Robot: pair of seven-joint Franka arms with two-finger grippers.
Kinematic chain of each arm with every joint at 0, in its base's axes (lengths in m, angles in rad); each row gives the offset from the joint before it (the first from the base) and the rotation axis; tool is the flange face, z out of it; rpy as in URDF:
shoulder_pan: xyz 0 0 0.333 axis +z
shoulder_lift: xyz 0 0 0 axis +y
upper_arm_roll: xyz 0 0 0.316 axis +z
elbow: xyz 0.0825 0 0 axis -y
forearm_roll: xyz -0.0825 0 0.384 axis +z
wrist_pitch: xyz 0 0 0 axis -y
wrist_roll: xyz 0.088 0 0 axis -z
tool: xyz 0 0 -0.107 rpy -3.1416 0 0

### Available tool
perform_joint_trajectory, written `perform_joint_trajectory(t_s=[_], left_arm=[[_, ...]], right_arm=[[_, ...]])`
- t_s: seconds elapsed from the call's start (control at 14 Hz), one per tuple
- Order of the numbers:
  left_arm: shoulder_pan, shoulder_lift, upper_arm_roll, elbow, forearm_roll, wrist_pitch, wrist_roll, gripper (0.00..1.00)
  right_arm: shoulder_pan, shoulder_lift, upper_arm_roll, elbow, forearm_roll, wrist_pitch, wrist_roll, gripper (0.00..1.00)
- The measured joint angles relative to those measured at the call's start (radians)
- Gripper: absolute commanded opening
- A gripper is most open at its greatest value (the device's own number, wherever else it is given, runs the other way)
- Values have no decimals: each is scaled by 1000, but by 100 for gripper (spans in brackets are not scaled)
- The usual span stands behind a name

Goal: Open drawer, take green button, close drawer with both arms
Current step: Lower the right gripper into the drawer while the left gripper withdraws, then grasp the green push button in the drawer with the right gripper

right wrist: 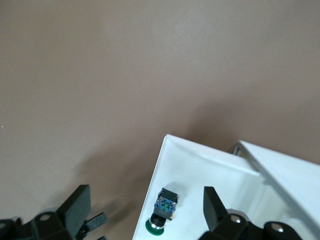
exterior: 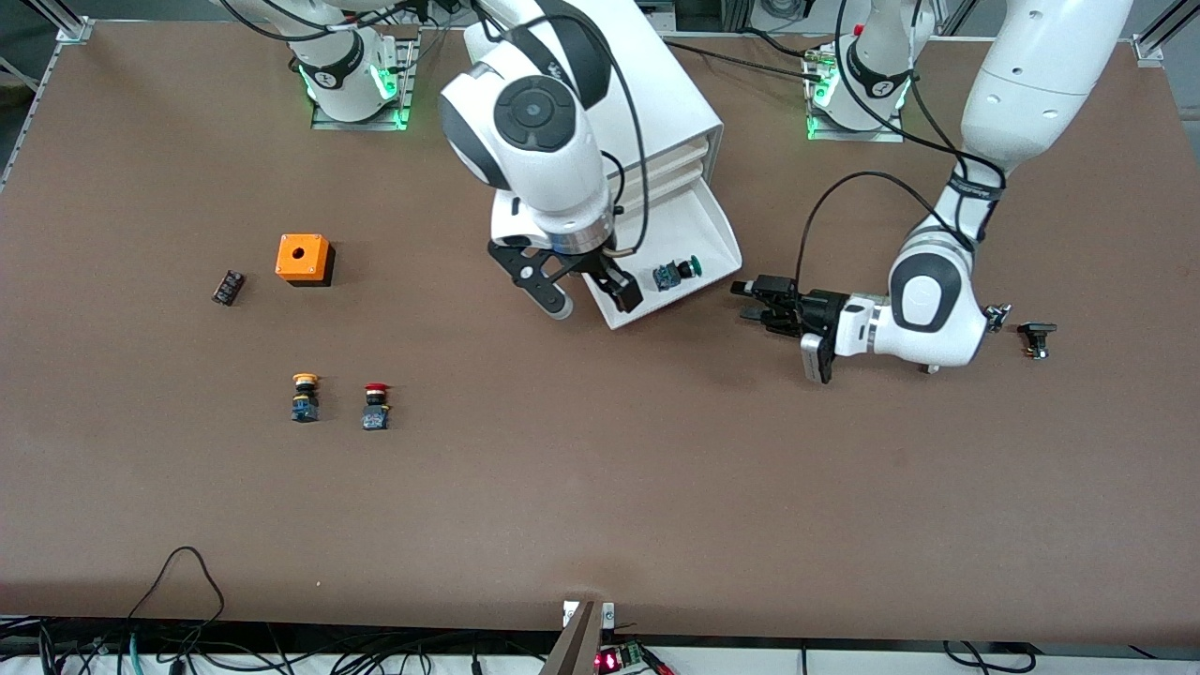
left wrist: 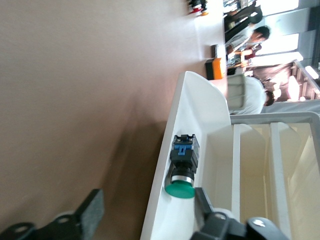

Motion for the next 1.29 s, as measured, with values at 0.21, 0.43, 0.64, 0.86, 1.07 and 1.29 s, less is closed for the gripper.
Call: perform_joint_trajectory(t_s=[0.21,0.43,0.64,0.86,1.07,1.29], left_arm=[[35,-21,1,166,211,-118,-232,100],[49,-33,2,338,396,-246,-415,100],[49,-38,1,481,569,-354,-556,100],[41,-46,-5,609,718,-465,-700,100],[14,-76,-15,702,872,-528,-782,100],[-19,-109,-15,739,1011,-541,-801,100]], right_arm=[[28,65,0,16,0,45,94,100],[54,135,0,67,0,72,181,99],[87,173,0,76,0,79,258,99],[111,199,0,75,0,83,320,99],[135,217,1,41,0,149,366,99],[165,223,1,3,0,187,386,96]])
